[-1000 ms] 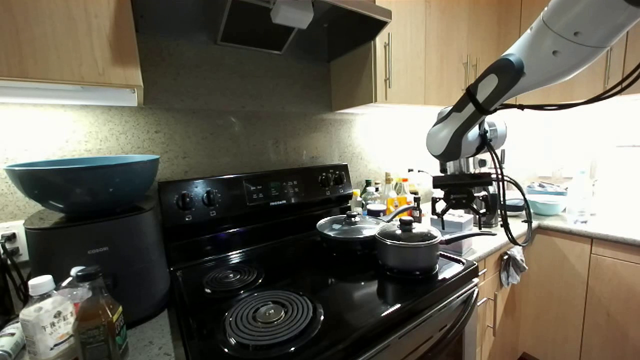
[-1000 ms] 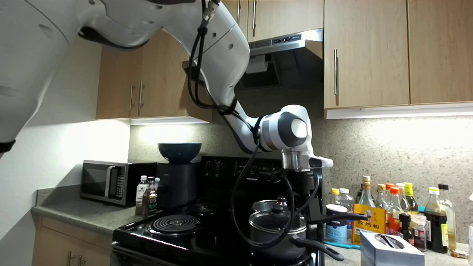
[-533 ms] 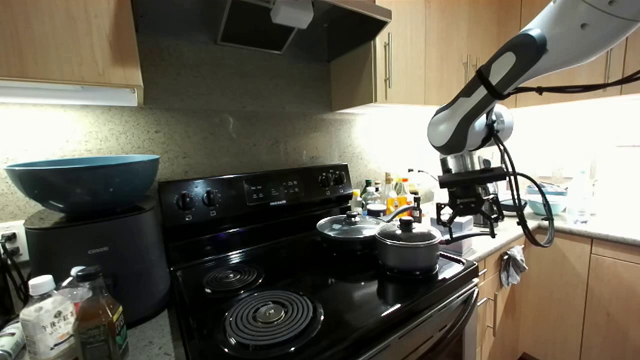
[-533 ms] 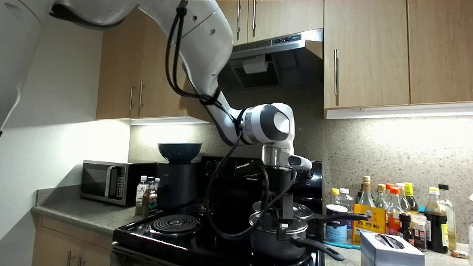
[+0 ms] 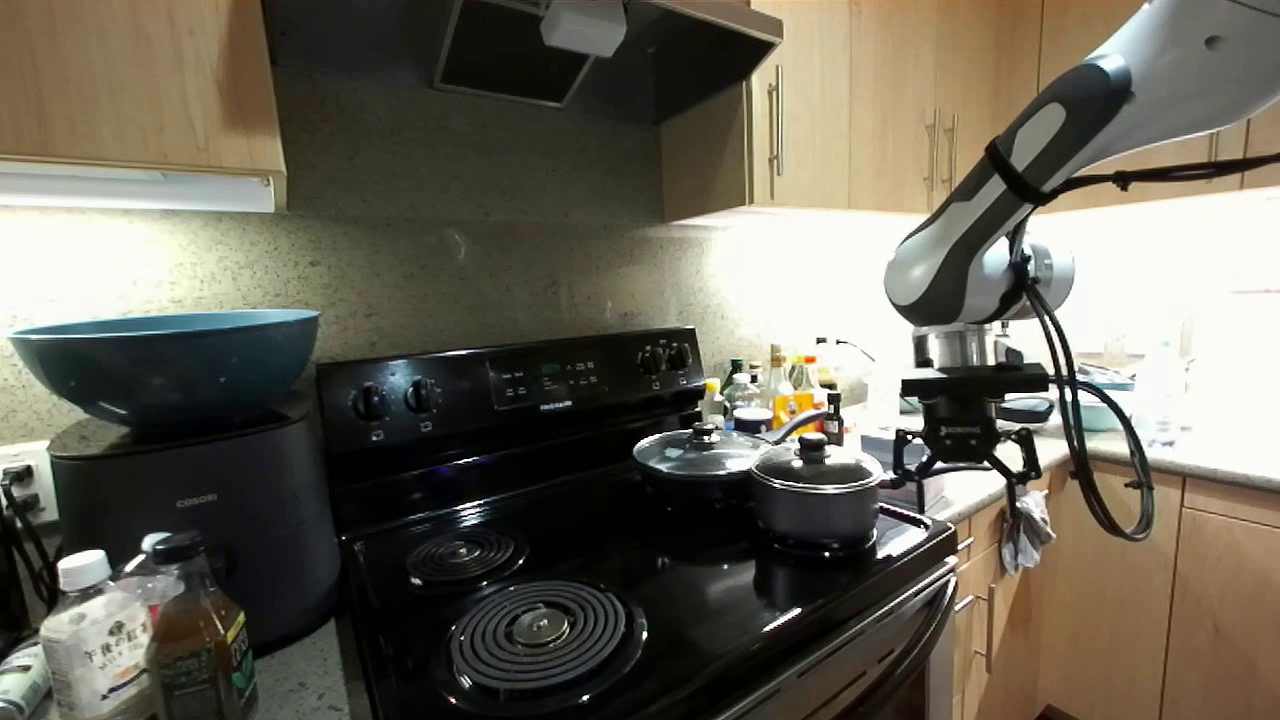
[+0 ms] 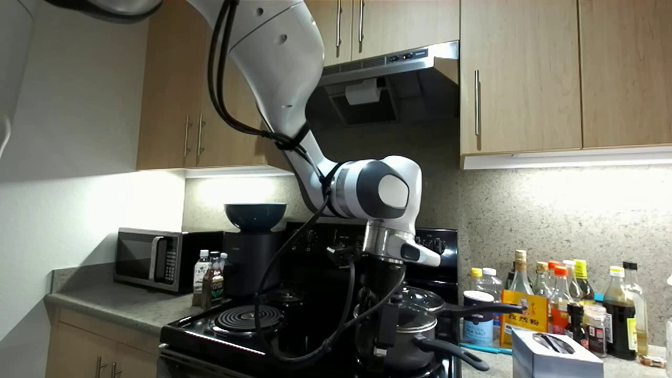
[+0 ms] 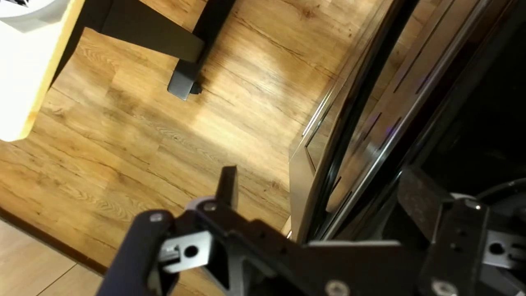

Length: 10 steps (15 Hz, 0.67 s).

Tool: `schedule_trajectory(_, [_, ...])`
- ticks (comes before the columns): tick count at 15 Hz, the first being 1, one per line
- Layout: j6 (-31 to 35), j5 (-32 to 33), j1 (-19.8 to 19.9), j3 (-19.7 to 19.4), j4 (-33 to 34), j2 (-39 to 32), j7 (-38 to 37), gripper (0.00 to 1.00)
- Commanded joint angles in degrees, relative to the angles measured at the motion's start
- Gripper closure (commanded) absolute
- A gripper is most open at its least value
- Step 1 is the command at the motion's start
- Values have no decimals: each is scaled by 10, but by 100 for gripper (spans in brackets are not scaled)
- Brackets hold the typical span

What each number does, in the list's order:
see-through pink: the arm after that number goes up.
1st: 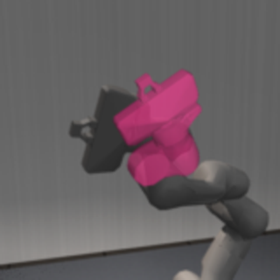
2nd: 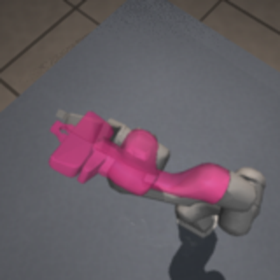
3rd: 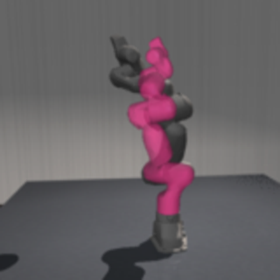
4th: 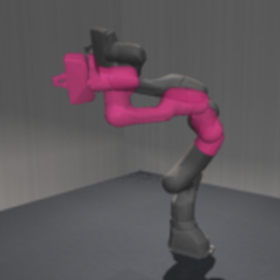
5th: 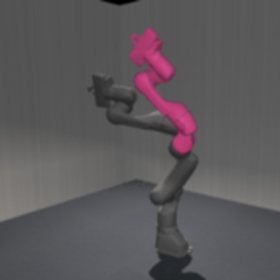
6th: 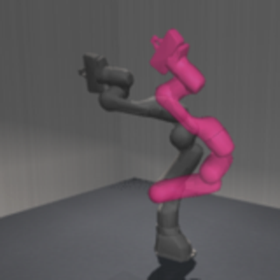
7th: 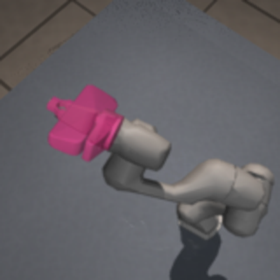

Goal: Twist the handle to the right

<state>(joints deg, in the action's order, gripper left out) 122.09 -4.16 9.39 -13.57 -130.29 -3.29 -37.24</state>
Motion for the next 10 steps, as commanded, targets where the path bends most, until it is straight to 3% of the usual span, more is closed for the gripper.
schedule_trajectory(1, [26,-18,25,-13,-7,-10,-4,0])
schedule_trajectory(10, [54,-26,49,-35,33,-43,-10,0])
